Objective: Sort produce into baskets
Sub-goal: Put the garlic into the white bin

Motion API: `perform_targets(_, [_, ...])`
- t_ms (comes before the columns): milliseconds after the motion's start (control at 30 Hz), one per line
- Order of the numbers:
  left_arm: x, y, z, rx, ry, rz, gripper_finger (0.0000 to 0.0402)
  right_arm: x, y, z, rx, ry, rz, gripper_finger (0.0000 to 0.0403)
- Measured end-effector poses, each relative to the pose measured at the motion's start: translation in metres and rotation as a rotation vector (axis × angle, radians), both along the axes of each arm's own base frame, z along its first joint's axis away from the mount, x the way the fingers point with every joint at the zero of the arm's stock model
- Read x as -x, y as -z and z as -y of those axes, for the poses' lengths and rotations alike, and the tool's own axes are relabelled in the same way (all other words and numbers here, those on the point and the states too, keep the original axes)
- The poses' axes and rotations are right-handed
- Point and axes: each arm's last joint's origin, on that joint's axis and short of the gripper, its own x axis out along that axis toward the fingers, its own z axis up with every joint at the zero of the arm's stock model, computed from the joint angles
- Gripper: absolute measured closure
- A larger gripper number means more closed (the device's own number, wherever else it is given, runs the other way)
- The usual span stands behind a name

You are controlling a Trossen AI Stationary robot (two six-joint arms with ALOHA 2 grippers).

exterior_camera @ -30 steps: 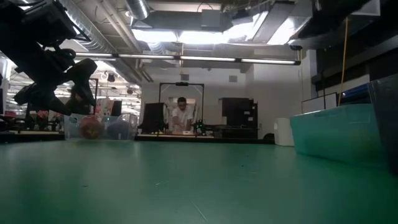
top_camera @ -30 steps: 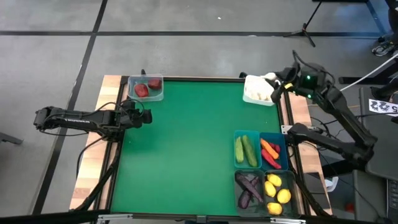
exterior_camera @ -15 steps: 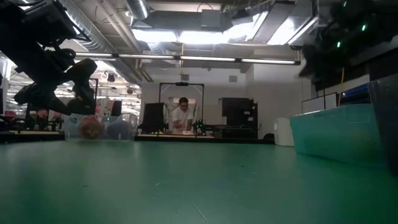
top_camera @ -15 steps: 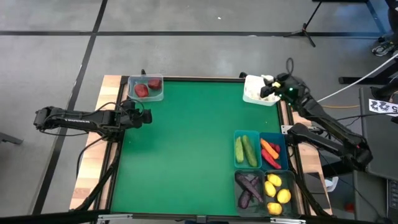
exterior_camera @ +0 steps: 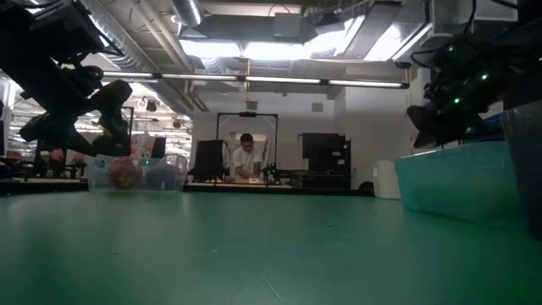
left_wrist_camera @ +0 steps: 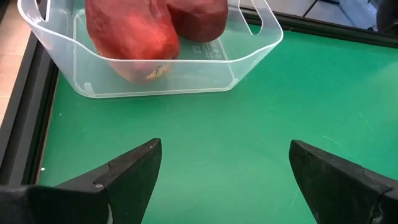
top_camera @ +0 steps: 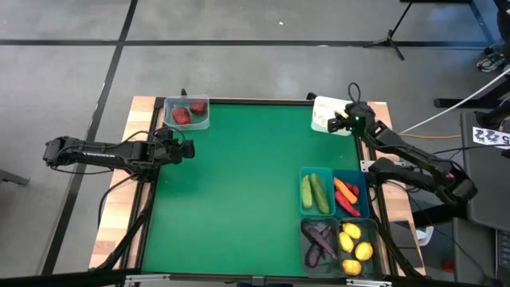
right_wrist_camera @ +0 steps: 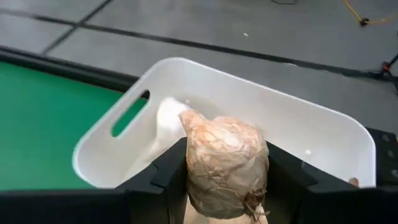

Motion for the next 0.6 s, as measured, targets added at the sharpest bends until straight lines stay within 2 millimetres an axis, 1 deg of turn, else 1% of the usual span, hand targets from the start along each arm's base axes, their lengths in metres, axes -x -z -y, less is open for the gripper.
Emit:
perform_targets(333, [0.0, 0.0, 0.0, 0.0, -0.001, 0.001, 0.0057, -0.009, 0.018, 0.013, -0.053, 0.033, -0.062, 0.0246])
perform_targets(600, [0.0, 0.0, 0.0, -0.002, 0.002, -0.004, 0.0057, -0.012, 0.027, 0.015, -0.103, 0.008, -0.093, 0.0245])
